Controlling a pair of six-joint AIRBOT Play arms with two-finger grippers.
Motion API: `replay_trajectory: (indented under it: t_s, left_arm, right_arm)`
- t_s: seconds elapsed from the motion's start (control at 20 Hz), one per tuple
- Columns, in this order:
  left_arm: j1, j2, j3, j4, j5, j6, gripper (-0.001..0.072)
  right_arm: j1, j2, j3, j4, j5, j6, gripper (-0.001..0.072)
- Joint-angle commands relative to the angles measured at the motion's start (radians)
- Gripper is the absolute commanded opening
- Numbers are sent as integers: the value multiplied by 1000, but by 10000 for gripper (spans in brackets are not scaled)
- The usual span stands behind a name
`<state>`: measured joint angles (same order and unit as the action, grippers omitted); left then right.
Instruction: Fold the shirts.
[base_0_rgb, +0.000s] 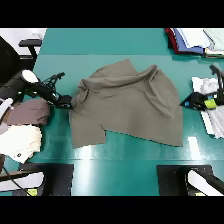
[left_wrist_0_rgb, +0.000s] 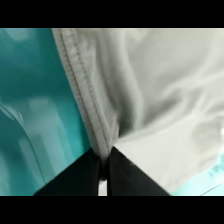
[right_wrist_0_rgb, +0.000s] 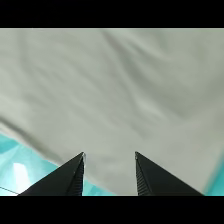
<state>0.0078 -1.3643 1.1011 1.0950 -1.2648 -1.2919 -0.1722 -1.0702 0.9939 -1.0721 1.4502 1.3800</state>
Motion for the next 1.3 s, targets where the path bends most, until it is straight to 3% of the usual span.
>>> replay_trajectory:
  t_s: [0.0, 0.05, 0.15, 0.25, 0.55, 0.65, 0.7, 0.75, 1.0, 1.25]
  left_arm:
    - [1, 146, 0, 10, 15, -2, 24]
    - [1, 167, 0, 9, 16, -2, 24]
    - [1, 183, 0, -7, 13, -2, 24]
    - [-1, 183, 0, -12, 14, -2, 24]
    - [-1, 183, 0, -33, 16, -13, 24]
    - [-1, 183, 0, -33, 16, -13, 24]
    - [-1, 183, 0, -33, 16, -17, 24]
    - [-1, 185, 0, -34, 16, -19, 23]
    - [-1, 333, 101, -10, 87, -67, 23]
    - [-1, 475, 513, 4, 158, -86, 24]
  right_arm:
    - [-155, 57, -208, -118, 18, 27, 497]
    - [-208, 64, -278, -142, 23, 29, 530]
    - [-290, 63, -397, -124, 29, 29, 525]
    - [-311, 64, -488, -97, 12, 27, 479]
    - [-159, 61, -581, -18, -104, 36, 449]
    - [-87, 61, -560, -18, -148, 37, 167]
    - [-56, 61, -543, -18, -166, 37, 86]
    - [-21, 61, -516, -18, -172, 37, 16]
    - [90, 147, -183, -19, -150, 37, 16]
    - [94, 261, 402, -28, -180, 37, 15]
